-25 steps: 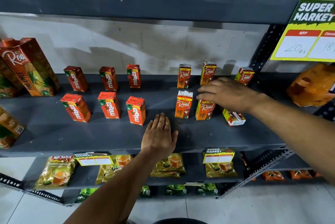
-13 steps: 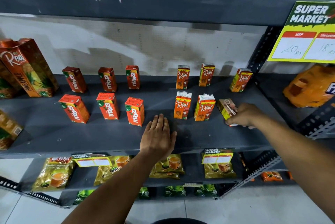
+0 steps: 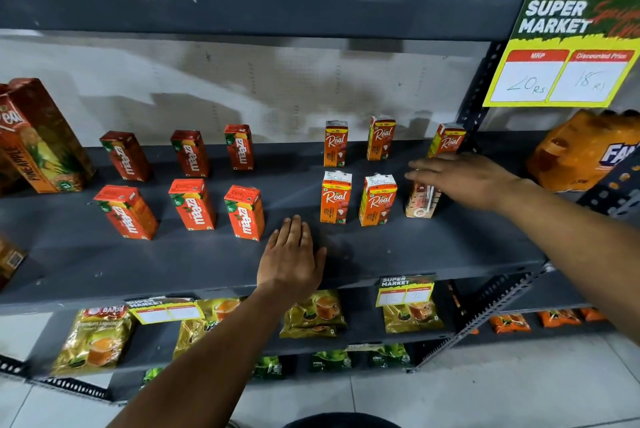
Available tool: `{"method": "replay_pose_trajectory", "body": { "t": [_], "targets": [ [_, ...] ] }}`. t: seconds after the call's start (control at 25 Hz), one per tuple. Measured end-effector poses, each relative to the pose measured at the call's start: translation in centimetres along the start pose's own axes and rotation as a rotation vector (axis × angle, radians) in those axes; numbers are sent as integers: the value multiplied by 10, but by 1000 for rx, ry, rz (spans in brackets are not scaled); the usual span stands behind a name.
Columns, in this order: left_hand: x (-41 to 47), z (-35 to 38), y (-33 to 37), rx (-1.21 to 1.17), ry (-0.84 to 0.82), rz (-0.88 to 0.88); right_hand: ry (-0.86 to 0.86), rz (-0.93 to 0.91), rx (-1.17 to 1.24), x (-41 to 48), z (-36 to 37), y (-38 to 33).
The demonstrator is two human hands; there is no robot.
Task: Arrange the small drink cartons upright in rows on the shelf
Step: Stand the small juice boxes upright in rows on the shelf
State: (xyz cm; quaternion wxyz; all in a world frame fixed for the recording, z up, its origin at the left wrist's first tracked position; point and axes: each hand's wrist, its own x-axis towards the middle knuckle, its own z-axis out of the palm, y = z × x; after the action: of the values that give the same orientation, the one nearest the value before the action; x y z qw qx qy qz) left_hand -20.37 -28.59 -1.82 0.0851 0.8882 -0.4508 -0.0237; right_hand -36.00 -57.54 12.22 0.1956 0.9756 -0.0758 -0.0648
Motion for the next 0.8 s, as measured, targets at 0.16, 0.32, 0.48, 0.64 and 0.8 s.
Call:
{"method": "replay_pose_trajectory", "body": {
  "t": [0.16, 0.32, 0.48, 0.64, 0.8],
  "targets": [
    [-1, 1, -1, -9, -3, 0, -57, -14, -36, 1, -7, 5],
    [0, 0, -2, -19, -3, 5, -54, 62, 108, 2, -19, 7],
    [-1, 1, -3, -19, -11, 4, -154, 383, 267, 7, -17, 4],
    [0, 0, -2, -35, -5, 8, -146, 480, 347, 7, -6, -3],
    [2, -3, -2, -94, -10, -13, -154, 486, 642, -9, 4, 14]
  ]
}}
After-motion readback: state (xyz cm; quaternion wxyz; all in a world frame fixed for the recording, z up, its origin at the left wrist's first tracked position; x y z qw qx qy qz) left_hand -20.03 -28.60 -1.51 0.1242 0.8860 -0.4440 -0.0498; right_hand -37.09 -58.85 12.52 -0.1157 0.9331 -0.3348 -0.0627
